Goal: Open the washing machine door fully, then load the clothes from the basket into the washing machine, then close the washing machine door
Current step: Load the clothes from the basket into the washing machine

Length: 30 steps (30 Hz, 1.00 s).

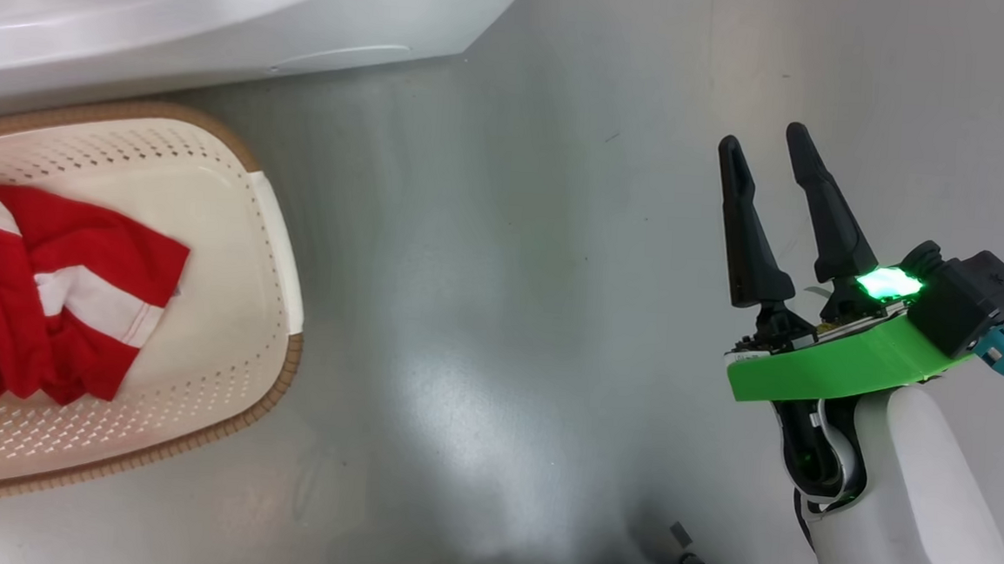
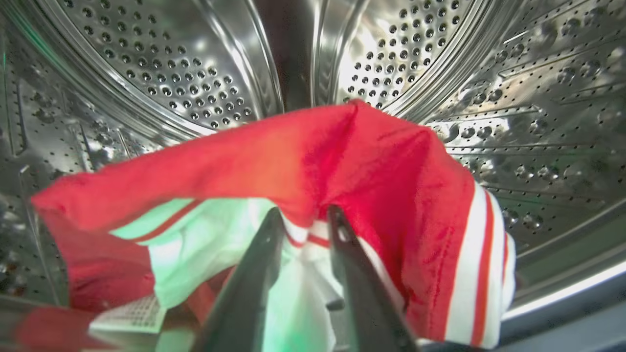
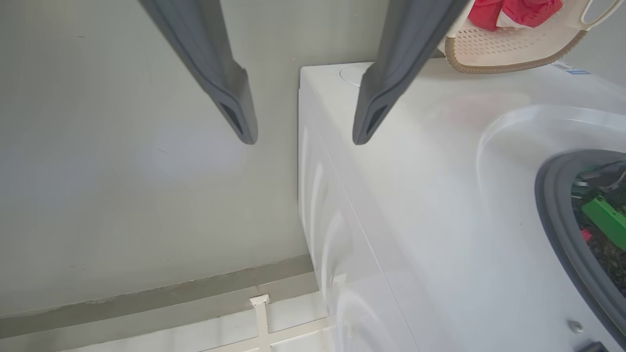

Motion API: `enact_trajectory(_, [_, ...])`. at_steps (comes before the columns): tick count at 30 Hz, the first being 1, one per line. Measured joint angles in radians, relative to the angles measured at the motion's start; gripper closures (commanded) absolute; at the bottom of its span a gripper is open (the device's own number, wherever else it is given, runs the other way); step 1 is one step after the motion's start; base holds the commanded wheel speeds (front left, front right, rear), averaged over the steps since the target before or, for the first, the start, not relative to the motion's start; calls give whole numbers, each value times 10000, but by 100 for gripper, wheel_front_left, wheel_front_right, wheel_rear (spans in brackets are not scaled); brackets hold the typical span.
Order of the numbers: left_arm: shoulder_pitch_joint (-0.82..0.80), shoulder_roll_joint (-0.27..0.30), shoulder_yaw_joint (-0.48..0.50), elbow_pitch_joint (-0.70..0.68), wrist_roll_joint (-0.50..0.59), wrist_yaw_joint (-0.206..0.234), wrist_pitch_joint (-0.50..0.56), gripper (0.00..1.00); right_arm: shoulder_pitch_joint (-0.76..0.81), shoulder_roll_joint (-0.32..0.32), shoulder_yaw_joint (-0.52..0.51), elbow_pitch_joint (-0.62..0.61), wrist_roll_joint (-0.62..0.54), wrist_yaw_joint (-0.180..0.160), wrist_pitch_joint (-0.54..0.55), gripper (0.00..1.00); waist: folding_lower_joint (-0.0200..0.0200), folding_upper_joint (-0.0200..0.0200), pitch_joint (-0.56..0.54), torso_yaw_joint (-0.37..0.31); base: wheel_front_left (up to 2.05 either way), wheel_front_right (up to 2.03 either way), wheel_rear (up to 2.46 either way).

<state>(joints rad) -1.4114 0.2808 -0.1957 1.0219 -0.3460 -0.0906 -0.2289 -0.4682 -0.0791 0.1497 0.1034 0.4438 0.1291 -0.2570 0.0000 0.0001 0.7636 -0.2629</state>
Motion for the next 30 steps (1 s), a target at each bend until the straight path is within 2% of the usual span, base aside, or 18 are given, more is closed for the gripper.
enact_trajectory(5, [-67, -282, -130, 426, -29, -6, -8, 0, 0, 0, 6, 19, -12, 0, 0, 0, 0, 0, -84, 156, 0, 0, 0])
enact_trajectory(13, [-14, -360, -387, 453, -29, -38, -167, 0, 0, -59, 4, 58, -12, 0, 0, 0, 0, 0, -350, 377, 0, 0, 0])
enact_trajectory(30, [1477, -512, -428, -922, -148, -196, -276, 0, 17, -198, 36, 198, -12, 0, 0, 0, 0, 0, -960, 711, 0, 0, 0])
